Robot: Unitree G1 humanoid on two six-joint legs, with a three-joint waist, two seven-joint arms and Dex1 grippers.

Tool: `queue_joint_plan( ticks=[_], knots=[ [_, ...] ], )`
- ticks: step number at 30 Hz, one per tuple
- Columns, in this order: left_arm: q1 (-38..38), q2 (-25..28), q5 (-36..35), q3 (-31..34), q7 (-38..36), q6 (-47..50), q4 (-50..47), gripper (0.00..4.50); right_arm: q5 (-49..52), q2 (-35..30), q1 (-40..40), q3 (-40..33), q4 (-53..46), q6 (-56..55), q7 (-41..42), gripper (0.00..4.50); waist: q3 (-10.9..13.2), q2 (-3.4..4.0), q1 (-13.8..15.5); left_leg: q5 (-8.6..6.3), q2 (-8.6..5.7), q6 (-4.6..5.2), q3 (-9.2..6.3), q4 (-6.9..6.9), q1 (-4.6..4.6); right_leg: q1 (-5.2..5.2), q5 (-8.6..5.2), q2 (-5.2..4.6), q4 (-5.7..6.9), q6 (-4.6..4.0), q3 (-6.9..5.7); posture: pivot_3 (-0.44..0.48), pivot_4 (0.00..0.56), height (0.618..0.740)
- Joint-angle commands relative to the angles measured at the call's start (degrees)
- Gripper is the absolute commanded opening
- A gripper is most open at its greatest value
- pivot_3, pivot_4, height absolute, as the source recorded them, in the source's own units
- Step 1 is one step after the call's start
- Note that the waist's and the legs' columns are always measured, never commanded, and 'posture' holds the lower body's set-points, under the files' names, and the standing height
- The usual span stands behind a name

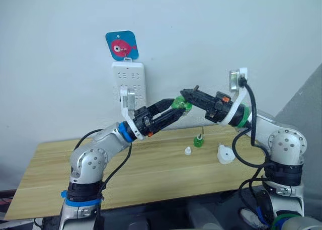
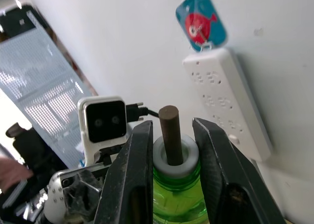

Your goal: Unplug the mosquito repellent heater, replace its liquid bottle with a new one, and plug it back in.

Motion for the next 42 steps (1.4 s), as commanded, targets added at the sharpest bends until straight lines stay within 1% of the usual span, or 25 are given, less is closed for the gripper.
queue_joint_plan(
  ticks=[1,10,15,19,26,31,35,39,42],
  knots=[
    [-1.23,-1.65,-4.29,1.29,3.72,0.71,-2.54,4.50,7.19,1.22,-1.49,-2.59,0.26,-0.98,-5.69,0.84,-0.28,0.14,0.00,0.00,0.00,0.00,0.00,-0.01,0.00,0.00,0.00,0.00,-0.01,-0.01,0.01,-0.150,0.005,0.736],
    [-2.67,-4.13,-6.75,0.56,8.20,0.59,-2.48,4.50,21.91,2.31,-0.93,-1.78,1.13,-3.74,-16.56,0.84,-0.47,0.30,0.00,0.00,0.00,0.01,0.02,0.01,0.04,0.03,-0.01,0.06,0.02,-0.02,0.04,-0.144,0.006,0.736],
    [-3.77,-4.52,-8.26,0.81,9.33,0.72,-2.40,4.50,27.92,0.69,0.43,-0.92,1.84,-5.00,-18.82,0.84,-0.54,0.32,0.03,0.00,0.00,0.01,0.02,0.01,0.04,0.04,-0.01,0.07,0.01,-0.02,0.04,-0.144,0.006,0.736],
    [-4.21,-4.37,-10.42,1.14,10.29,1.02,-2.53,4.50,29.32,-0.46,1.36,-0.23,2.10,-6.14,-19.01,0.84,-0.63,0.34,0.04,0.00,0.01,0.01,0.01,0.00,0.04,0.04,-0.02,0.08,0.00,-0.02,0.04,-0.144,0.006,0.736],
    [-3.92,-2.55,-14.03,0.57,9.96,2.85,-2.92,4.50,31.44,-1.55,1.55,1.71,1.31,-7.99,-19.76,0.84,-0.72,0.43,0.04,0.00,0.02,0.01,0.03,0.00,0.05,0.04,-0.02,0.12,0.00,-0.02,0.06,-0.140,0.005,0.736],
    [-3.85,-1.49,-13.15,0.11,9.97,3.30,-2.54,4.50,32.68,-2.15,1.20,3.04,0.62,-9.35,-20.48,0.84,-0.75,0.45,0.04,0.00,0.02,0.01,0.03,0.00,0.05,0.04,-0.03,0.12,-0.01,-0.01,0.07,-0.142,0.004,0.736],
    [-4.45,-1.81,-12.65,0.06,10.04,2.68,-2.06,4.50,33.18,-2.48,1.06,3.78,0.32,-10.24,-20.91,0.84,-0.76,0.45,0.08,0.00,0.02,0.01,0.03,0.00,0.05,0.04,-0.03,0.13,-0.02,-0.01,0.08,-0.143,0.003,0.736],
    [-4.42,-2.12,-13.71,0.19,9.70,2.90,-1.82,4.50,33.48,-2.80,0.93,4.38,0.11,-11.04,-21.30,0.84,-0.78,0.46,0.07,0.00,0.02,0.01,0.03,-0.01,0.05,0.04,-0.03,0.13,-0.03,-0.01,0.07,-0.145,0.001,0.736],
    [-4.25,-2.16,-13.98,0.36,9.60,3.00,-1.70,3.91,33.66,-3.03,0.81,4.73,0.07,-11.46,-21.39,0.84,-0.79,0.46,0.07,0.00,0.02,0.01,0.03,0.00,0.05,0.04,-0.03,0.13,-0.03,-0.01,0.08,-0.145,0.001,0.736]
  ],
)
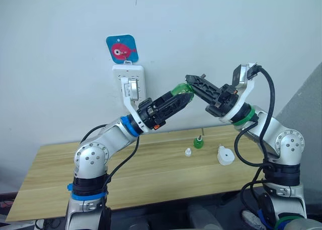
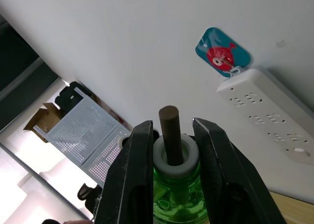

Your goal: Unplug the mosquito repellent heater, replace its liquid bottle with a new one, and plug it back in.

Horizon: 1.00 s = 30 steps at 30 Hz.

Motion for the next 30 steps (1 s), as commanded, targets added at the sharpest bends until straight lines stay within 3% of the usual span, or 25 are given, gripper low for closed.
queue_joint_plan(
  ticks=[1,5,15,25,30],
  knots=[
    [-0.99,-0.25,-1.64,0.20,-0.51,-0.42,-0.95,3.55,1.63,-0.69,-1.43,0.05,-2.38,-1.42,-0.11,0.84,0.00,0.00,0.00,0.00,0.00,0.00,0.00,0.00,0.00,0.00,0.00,0.00,0.00,0.00,0.00,-0.145,0.001,0.736],
    [-1.19,-0.39,-1.68,0.35,-0.34,-0.54,-0.53,2.33,1.84,-1.05,-1.65,0.58,-2.49,-1.84,-0.16,0.84,-0.01,0.00,0.00,0.00,0.00,0.00,0.00,0.00,0.00,0.00,0.00,0.00,0.00,0.00,0.00,-0.142,0.001,0.736],
    [-0.69,-0.32,-1.10,0.53,-0.38,-0.90,-0.27,2.31,3.77,-1.85,-1.22,1.61,-3.61,-1.98,0.89,0.84,-0.02,0.00,0.03,0.00,0.00,0.00,0.00,0.00,0.00,0.00,-0.01,0.01,-0.01,0.02,0.01,-0.141,0.003,0.736],
    [0.32,1.81,-1.49,1.18,-2.59,-0.27,-0.17,2.31,0.39,-5.59,0.29,0.93,-3.80,-2.02,1.57,4.46,-0.01,0.00,0.11,0.00,0.01,0.00,0.00,0.00,0.00,0.00,-0.13,0.01,-0.03,0.22,0.02,-0.142,0.017,0.736],
    [0.86,3.87,-2.27,1.96,-4.31,0.58,0.59,2.31,-2.48,-11.38,4.93,-2.41,-6.10,-1.91,2.67,4.50,0.00,0.00,0.35,0.00,0.01,0.01,0.01,-0.02,-0.02,0.01,-0.14,0.02,-0.09,0.24,0.02,-0.157,0.030,0.736]
  ],
)
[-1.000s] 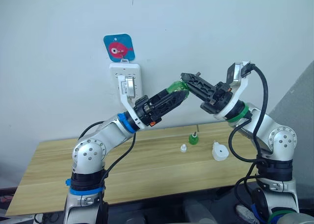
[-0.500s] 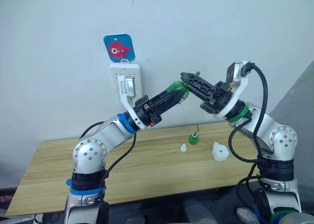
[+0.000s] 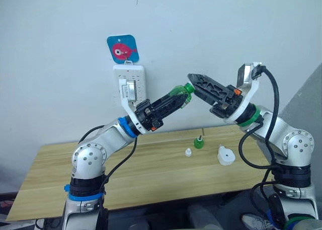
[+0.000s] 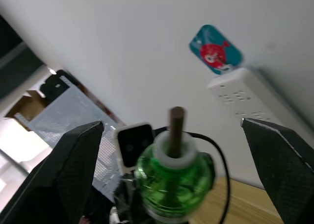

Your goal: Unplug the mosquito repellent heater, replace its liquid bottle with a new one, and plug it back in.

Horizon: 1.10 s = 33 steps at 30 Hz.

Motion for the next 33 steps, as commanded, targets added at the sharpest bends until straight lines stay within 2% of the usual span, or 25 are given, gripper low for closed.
queue_joint_plan(
  ticks=[1,4,6,9,12,14,18,20,22,24,28,32,33],
  knots=[
    [-0.25,1.73,-2.14,1.71,-2.05,0.70,0.10,2.31,-1.17,-4.23,3.19,-3.78,-4.32,-0.26,1.12,4.50,0.01,-0.01,0.08,0.00,0.00,0.00,0.00,-0.01,-0.01,0.00,0.00,0.00,-0.04,0.00,0.00,-0.165,0.036,0.736],
    [-0.45,3.78,-2.14,2.45,-3.48,1.21,1.40,2.31,-2.63,-9.27,7.29,-5.66,-8.51,0.36,1.33,4.50,0.04,0.01,0.01,-0.01,0.00,0.01,0.03,-0.03,-0.02,0.00,-0.01,0.00,-0.10,0.02,0.03,-0.178,0.050,0.736],
    [-0.76,6.02,-1.77,3.61,-4.92,1.56,2.83,2.31,-5.22,-13.37,9.02,-5.85,-11.61,1.30,1.84,4.50,0.27,0.02,-0.06,-0.01,0.02,0.01,0.05,-0.04,0.02,0.02,-0.02,0.03,-0.11,0.02,0.03,-0.185,0.078,0.736],
    [-1.11,8.25,-0.11,3.96,-6.65,1.51,3.91,2.31,-12.66,-21.46,11.73,-5.37,-15.16,4.13,5.35,4.50,1.27,0.11,-0.06,-0.01,0.10,0.02,0.15,-0.06,0.15,0.10,-0.08,0.11,-0.20,-0.04,0.12,-0.198,0.121,0.736],
    [-0.81,9.16,3.47,2.20,-8.41,0.68,3.14,2.31,-20.57,-28.81,14.95,-3.58,-16.63,6.77,8.84,4.50,2.36,0.13,-0.01,-0.02,0.17,0.02,0.13,-0.14,0.62,0.68,-0.19,0.18,-0.56,-0.17,0.10,-0.229,0.128,0.736],
    [-0.32,9.55,7.26,-0.08,-11.19,-0.39,2.74,2.31,-26.86,-32.08,16.52,-0.62,-15.65,8.22,10.54,4.50,3.17,0.01,-0.02,-0.08,0.15,0.07,0.16,-0.15,0.74,0.87,-0.26,0.19,-0.65,-0.08,0.20,-0.253,0.165,0.736],
    [1.61,11.81,13.99,-2.51,-17.85,-3.47,3.45,2.31,-39.79,-31.99,15.18,7.38,-11.73,10.61,6.43,4.50,4.28,-0.35,-0.34,-0.09,0.15,0.07,0.30,-0.14,0.74,0.84,-0.26,0.19,-0.67,-0.06,0.37,-0.261,0.164,0.736],
    [2.06,12.43,17.08,-3.55,-20.31,-5.25,3.92,2.31,-45.88,-32.04,13.20,11.14,-9.26,11.81,6.58,4.50,5.03,-0.35,-0.60,-0.11,0.15,0.08,0.43,-0.15,0.74,0.78,-0.25,0.19,-0.66,-0.04,0.51,-0.259,0.199,0.736],
    [2.78,12.33,18.99,-4.37,-21.25,-6.31,2.98,2.31,-48.73,-31.03,11.50,12.78,-5.72,14.34,6.91,4.50,6.19,-0.39,-0.55,-0.11,0.17,0.09,0.60,-0.14,0.85,0.78,-0.25,0.20,-0.62,-0.04,0.69,-0.242,0.206,0.736],
    [3.30,11.90,19.99,-4.44,-21.47,-6.93,2.63,2.31,-51.98,-30.28,7.88,16.54,-2.61,19.34,7.47,4.50,6.99,-0.50,-0.50,-0.11,0.17,0.09,0.74,-0.14,0.84,0.77,-0.21,0.25,-0.61,0.02,0.89,-0.234,0.221,0.736],
    [6.30,11.37,21.69,-4.80,-20.85,-7.65,-0.06,2.31,-57.13,-25.64,0.83,19.51,6.19,24.96,8.49,4.50,8.67,-0.84,-0.40,-0.13,0.18,0.12,1.08,-0.13,0.84,0.68,-0.11,0.26,-0.64,0.20,1.25,-0.205,0.251,0.736],
    [8.98,10.38,21.94,-4.88,-19.41,-7.54,-2.84,2.31,-61.23,-21.52,-4.18,20.33,12.51,29.18,9.96,4.50,9.84,-0.87,0.23,-0.20,0.17,0.26,1.20,-0.05,0.38,0.21,-0.03,0.25,-0.62,0.34,1.39,-0.181,0.274,0.736],
    [9.52,10.22,21.98,-4.92,-19.08,-7.55,-3.46,2.31,-61.83,-20.56,-4.80,19.93,13.36,30.47,10.07,4.50,9.92,-0.83,0.49,-0.20,0.17,0.26,1.21,-0.02,0.03,-0.15,0.01,0.25,-0.56,0.39,1.39,-0.177,0.275,0.736]
  ],
)
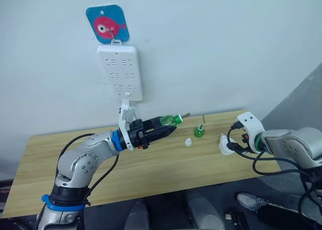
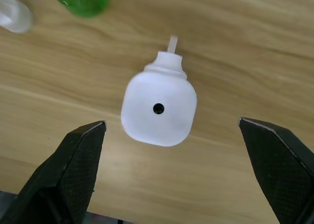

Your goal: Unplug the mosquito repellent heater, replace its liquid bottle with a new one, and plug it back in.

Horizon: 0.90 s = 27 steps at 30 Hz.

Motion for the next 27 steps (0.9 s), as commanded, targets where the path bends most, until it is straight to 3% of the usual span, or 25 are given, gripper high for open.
queue_joint_plan(
  ticks=[1,10,27],
  knots=[
    [1.32,-1.00,-0.33,0.37,1.12,-0.78,-4.33,2.31,-2.83,2.55,-2.40,-1.38,2.79,4.35,0.90,4.50,0.14,0.02,0.52,0.00,0.00,0.00,-0.03,0.01,-0.13,-0.12,0.03,0.00,0.00,-0.04,-0.02,-0.171,0.277,0.736],
    [2.86,-2.21,-0.42,0.37,3.08,-0.67,-6.25,2.31,-9.71,9.06,-5.40,-2.16,7.17,9.64,1.63,4.50,1.38,-0.08,1.42,-0.06,-0.03,0.09,-0.01,0.01,-0.21,-0.18,0.12,-0.07,-0.04,-0.16,-0.04,-0.146,0.294,0.736],
    [3.95,-2.78,-0.31,0.33,4.86,-0.66,-7.46,2.31,-19.13,13.98,-5.29,-2.67,11.58,9.03,4.10,4.50,1.82,-0.08,1.47,-0.06,-0.03,0.09,0.05,-0.01,-0.21,-0.20,0.02,-0.07,-0.07,0.05,0.01,-0.118,0.289,0.736]
  ],
)
